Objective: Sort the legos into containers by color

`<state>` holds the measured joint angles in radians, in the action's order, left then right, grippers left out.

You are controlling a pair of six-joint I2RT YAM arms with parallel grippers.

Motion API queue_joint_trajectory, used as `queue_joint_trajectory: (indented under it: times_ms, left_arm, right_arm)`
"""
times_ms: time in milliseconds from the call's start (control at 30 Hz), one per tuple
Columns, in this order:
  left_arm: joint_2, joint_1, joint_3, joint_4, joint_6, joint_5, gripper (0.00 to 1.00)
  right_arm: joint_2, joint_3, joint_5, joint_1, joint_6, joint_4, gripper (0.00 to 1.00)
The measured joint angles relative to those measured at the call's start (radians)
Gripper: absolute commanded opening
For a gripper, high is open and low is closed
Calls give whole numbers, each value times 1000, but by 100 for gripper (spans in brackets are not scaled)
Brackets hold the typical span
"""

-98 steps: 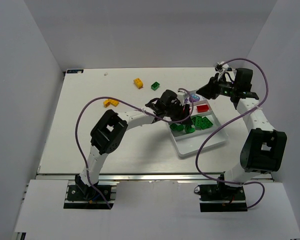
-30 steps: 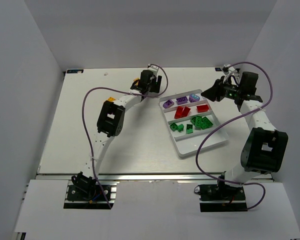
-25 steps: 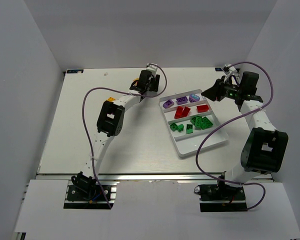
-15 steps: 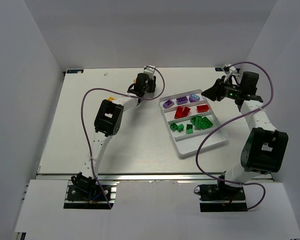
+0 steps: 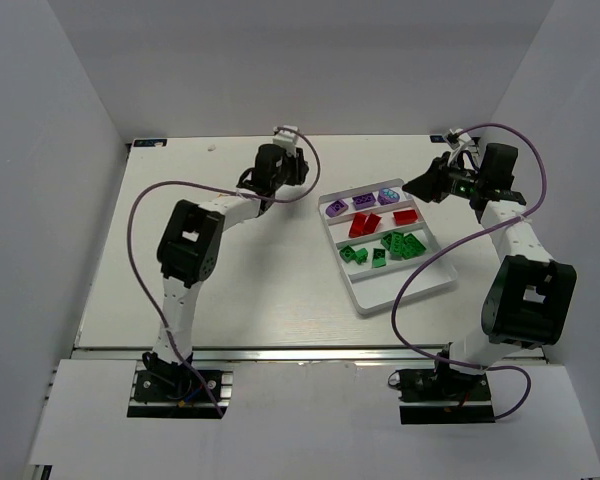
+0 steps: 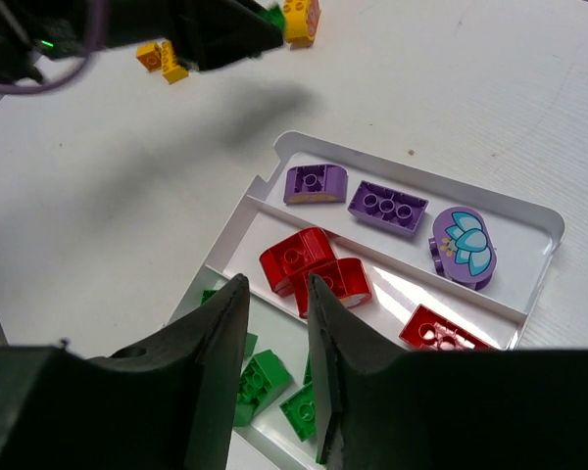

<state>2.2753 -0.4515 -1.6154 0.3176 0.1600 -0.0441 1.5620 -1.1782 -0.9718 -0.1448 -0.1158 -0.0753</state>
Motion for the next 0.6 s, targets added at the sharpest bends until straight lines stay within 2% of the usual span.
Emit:
queue_joint_trajectory:
  times_ms: [167,200,333,367,467,600]
  left_arm:
    - [-260,-11,156,32,98,-131,4]
    - [-307,-21,190,46,115,-163,6]
    - [-409,-108,312,76,157,-287,10]
    - [-410,-135,323,73,161,-311,11]
    - [-380,-221,334,35,162,-375,13]
    - [-325,-292,321,-8,157,-421,19]
  right_arm:
    - [0,0,1,0,-13,-7,2]
    - [0,0,2,0,-13,-13,0]
    - [0,0,7,0,-24,-35,5]
    - [0,0,10,0,-25,-42,11]
    - [0,0,26,0,-30,-55,17]
    - [0,0,38,0,-34,-66,20]
